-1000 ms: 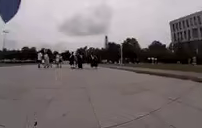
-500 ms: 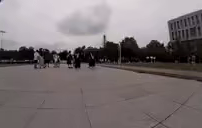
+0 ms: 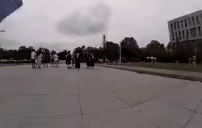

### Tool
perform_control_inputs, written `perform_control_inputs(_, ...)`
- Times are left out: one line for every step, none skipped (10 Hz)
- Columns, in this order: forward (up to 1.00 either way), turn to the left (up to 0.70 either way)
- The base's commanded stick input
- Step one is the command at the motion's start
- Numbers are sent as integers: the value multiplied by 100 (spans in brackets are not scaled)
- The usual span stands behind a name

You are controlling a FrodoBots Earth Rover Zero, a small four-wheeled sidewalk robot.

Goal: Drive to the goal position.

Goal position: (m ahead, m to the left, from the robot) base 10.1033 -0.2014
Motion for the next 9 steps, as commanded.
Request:
perform_control_inputs(55, 15)
perform_control_inputs(55, 15)
perform_control_inputs(55, 15)
perform_control_inputs(55, 15)
perform_control_inputs(55, 15)
perform_control_inputs(55, 15)
perform_control_inputs(55, 15)
perform_control_inputs(55, 15)
perform_control_inputs(55, 15)
